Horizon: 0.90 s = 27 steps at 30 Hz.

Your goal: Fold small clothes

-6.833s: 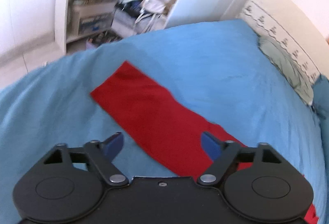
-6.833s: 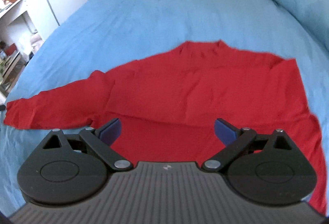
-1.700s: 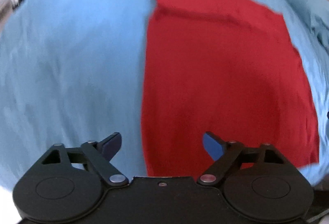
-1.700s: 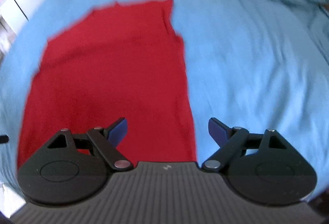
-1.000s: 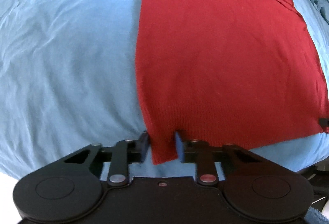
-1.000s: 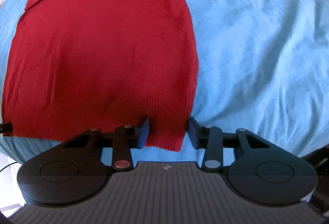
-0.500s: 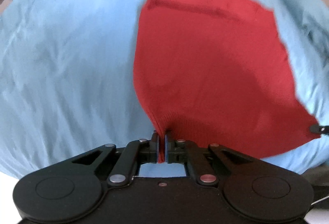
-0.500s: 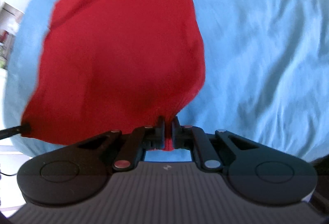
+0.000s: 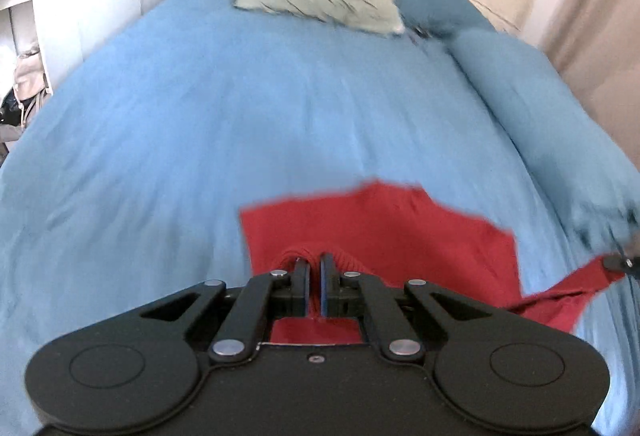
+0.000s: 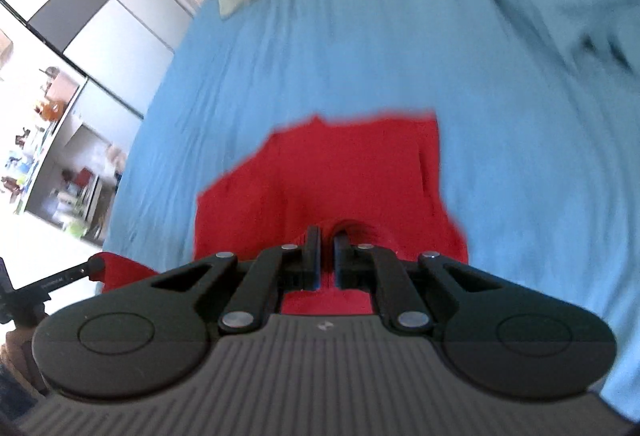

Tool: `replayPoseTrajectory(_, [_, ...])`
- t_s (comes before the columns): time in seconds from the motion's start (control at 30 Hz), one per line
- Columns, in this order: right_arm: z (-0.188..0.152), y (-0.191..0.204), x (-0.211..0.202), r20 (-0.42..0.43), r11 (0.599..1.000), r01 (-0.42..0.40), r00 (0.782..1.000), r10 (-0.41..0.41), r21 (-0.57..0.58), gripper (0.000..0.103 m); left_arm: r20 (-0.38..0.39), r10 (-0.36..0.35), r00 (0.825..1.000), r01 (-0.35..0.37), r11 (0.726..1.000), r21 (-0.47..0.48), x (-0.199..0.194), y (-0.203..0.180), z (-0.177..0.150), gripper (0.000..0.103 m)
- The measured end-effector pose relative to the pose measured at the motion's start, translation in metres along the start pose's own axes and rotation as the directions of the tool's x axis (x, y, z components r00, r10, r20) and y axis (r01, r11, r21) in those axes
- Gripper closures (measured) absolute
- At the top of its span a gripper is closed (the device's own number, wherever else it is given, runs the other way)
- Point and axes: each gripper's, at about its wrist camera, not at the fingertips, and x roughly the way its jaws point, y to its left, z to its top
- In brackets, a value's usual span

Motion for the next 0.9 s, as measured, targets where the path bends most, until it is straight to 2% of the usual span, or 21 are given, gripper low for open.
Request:
replayPoseTrajectory(0.13, [0.053,-0.017,0.066,0.062,0.999,0.026,0.998,-0.024,-0.029,0.082,0.036,0.025,0.999,-0.022,0.997,-0.075,0.082,0.015,0.032,0.098])
replayPoseTrajectory(0.27, [0.072,-0.048,0.150,0.073,0.998,0.069,0.995,-0.068,-0.009,0.082,0.020,0.063,0.998,-0.060,0.991,-0.115,0.156,0.026,0.038,0.098])
replayPoseTrajectory(0.43, [0.080,-0.077,0.221,0.079,0.990,0.136,0.987,-0.138,0.033,0.082,-0.011,0.123,0.992,-0.124,0.986,-0.116,0.198,0.033,0.028,0.098])
replayPoseTrajectory(0.57, [0.076,-0.083,0.245,0.088,0.986,0.168,0.982,-0.169,0.013,0.082,-0.022,0.148,0.989,-0.150,0.983,-0.106,0.209,0.029,0.024,0.097])
replayPoseTrajectory(0.63, [0.075,-0.082,0.248,0.089,0.984,0.177,0.980,-0.176,-0.007,0.080,-0.023,0.142,0.990,-0.144,0.984,-0.104,0.213,0.024,0.024,0.088])
replayPoseTrajectory(0.67, [0.072,-0.079,0.248,0.093,0.984,0.176,0.980,-0.174,-0.019,0.077,-0.019,0.151,0.988,-0.152,0.984,-0.093,0.211,0.021,0.023,0.066])
replayPoseTrajectory(0.7, [0.073,-0.078,0.245,0.104,0.983,0.179,0.979,-0.175,-0.031,0.068,-0.001,0.162,0.987,-0.162,0.984,-0.077,0.210,0.018,0.023,0.038])
replayPoseTrajectory(0.73, [0.073,-0.074,0.239,0.121,0.982,0.183,0.977,-0.177,-0.040,0.058,0.023,0.172,0.985,-0.171,0.983,-0.066,0.203,0.017,0.021,0.028])
replayPoseTrajectory(0.77, [0.072,-0.071,0.234,0.136,0.983,0.179,0.976,-0.171,-0.049,0.033,0.050,0.180,0.982,-0.177,0.983,-0.057,0.195,0.015,0.020,0.020])
replayPoseTrajectory(0.8, [0.073,-0.066,0.227,0.158,0.982,0.176,0.974,-0.164,-0.065,0.014,0.075,0.179,0.981,-0.176,0.983,-0.046,0.185,0.011,0.019,0.016])
replayPoseTrajectory(0.9, [0.067,-0.046,0.206,0.209,0.970,0.192,0.965,-0.159,-0.149,0.009,0.087,0.155,0.984,-0.155,0.988,-0.009,0.159,-0.001,0.008,0.013])
